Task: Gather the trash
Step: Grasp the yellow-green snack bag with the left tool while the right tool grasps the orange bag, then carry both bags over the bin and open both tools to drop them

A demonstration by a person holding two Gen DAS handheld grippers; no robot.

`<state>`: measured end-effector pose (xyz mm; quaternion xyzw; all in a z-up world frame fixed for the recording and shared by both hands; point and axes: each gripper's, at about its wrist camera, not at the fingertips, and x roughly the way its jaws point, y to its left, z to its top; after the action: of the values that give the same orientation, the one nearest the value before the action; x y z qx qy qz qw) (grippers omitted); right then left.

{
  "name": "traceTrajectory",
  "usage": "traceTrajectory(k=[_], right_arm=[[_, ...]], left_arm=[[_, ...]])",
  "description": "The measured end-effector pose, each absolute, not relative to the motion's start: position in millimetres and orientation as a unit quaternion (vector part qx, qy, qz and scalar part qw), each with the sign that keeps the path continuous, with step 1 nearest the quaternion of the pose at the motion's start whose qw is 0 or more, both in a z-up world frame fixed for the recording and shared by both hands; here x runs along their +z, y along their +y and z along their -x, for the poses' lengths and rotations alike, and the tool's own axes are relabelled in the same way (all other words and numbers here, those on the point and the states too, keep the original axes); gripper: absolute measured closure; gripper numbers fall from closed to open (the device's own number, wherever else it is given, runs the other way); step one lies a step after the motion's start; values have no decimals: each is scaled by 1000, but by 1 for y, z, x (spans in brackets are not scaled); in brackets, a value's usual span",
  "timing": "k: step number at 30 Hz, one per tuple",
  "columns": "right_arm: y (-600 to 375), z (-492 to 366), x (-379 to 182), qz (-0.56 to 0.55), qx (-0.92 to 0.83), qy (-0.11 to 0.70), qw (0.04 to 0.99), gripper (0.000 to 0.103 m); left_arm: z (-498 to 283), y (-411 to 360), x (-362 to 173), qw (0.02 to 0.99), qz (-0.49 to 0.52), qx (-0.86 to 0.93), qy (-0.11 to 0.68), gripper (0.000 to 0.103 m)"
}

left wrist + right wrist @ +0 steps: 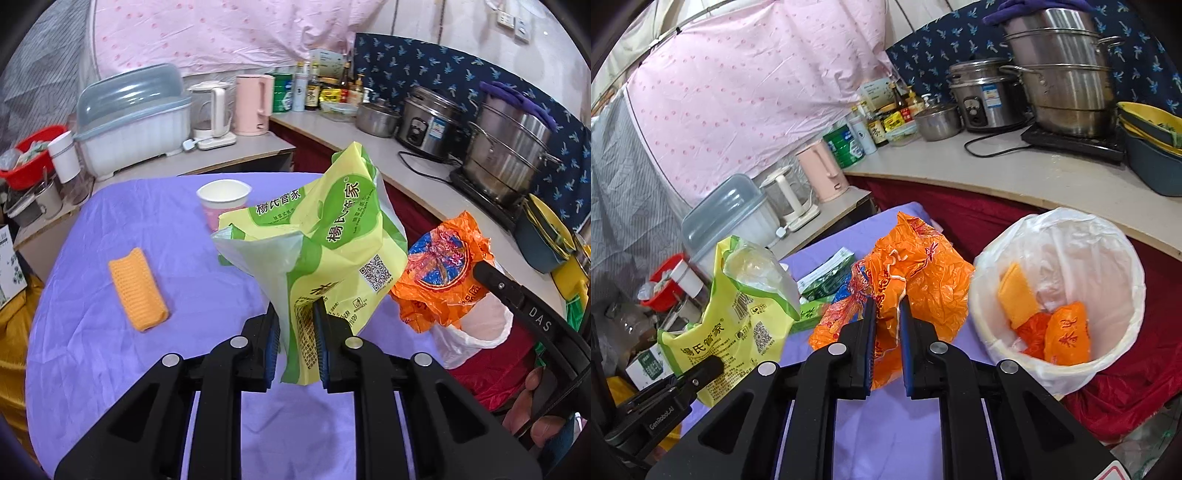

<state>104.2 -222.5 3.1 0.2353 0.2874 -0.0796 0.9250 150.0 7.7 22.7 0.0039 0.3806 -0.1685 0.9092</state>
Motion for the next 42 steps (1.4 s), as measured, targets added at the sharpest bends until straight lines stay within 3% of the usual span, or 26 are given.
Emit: traceTrajectory(k=[18, 33, 42], right_arm=[[-337, -51, 6, -248, -166, 256, 920, 92], [-418, -23, -31, -280, -240, 254, 894, 92], [-429, -32, -44, -285, -244, 259, 890, 93]], left_arm=[[-127, -126, 27, 889, -65, -255, 375, 86], [-141, -234, -10, 853, -98, -312, 406, 86], [-155, -255, -31, 851, -105, -302, 416, 67]])
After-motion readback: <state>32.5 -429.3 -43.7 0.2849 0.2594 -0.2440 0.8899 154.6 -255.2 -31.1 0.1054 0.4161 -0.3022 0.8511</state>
